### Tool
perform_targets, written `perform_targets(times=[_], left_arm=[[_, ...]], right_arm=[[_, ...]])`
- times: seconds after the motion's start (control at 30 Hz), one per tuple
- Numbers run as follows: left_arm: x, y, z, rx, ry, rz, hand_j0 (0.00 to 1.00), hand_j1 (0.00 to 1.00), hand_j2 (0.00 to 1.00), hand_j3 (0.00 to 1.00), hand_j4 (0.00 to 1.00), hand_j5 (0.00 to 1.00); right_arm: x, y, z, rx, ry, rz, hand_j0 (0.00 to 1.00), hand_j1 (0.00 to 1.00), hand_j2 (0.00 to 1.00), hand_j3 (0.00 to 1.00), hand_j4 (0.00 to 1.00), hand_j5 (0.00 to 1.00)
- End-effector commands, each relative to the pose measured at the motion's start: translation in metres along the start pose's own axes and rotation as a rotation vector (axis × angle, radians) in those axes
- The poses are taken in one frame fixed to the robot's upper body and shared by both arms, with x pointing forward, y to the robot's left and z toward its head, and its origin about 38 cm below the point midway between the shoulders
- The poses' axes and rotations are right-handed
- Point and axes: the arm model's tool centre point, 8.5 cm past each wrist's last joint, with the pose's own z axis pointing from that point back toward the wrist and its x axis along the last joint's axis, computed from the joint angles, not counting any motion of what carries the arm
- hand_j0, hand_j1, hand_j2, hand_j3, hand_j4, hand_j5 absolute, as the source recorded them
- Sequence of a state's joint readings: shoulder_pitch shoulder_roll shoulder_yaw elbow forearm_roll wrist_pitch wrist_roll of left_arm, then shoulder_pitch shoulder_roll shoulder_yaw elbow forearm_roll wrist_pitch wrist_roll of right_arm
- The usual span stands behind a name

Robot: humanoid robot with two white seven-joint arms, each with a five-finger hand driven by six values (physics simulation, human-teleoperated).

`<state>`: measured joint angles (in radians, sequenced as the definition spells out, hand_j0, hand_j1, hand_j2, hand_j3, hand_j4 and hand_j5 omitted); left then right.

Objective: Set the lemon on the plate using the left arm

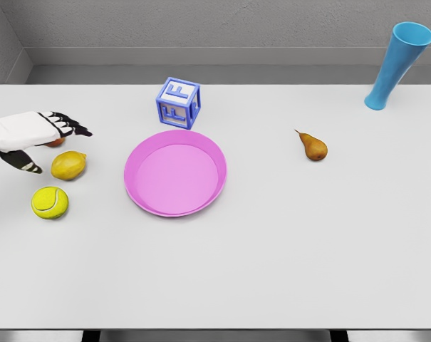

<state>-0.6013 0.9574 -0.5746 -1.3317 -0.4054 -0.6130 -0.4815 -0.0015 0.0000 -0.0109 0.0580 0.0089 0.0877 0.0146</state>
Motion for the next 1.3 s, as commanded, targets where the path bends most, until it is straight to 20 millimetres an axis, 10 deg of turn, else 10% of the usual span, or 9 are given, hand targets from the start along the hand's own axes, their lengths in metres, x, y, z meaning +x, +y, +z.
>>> perform_targets(times=[0.0, 1.27], left_arm=[[-0.001, 0.001, 0.003, 0.001, 0.004, 0.000, 1.00, 1.00, 1.00, 1.00, 1.00, 1.00], [-0.012, -0.017, -0.007, -0.042, 0.040, 0.043, 1.00, 1.00, 1.00, 1.00, 1.00, 1.00]], right_arm=[[-0.003, 0.000, 0.000, 0.000, 0.012, -0.007, 1.00, 1.00, 1.00, 1.00, 1.00, 1.00], [0.000, 0.000, 0.000, -0.001, 0.003, -0.001, 1.00, 1.00, 1.00, 1.00, 1.00, 1.00]])
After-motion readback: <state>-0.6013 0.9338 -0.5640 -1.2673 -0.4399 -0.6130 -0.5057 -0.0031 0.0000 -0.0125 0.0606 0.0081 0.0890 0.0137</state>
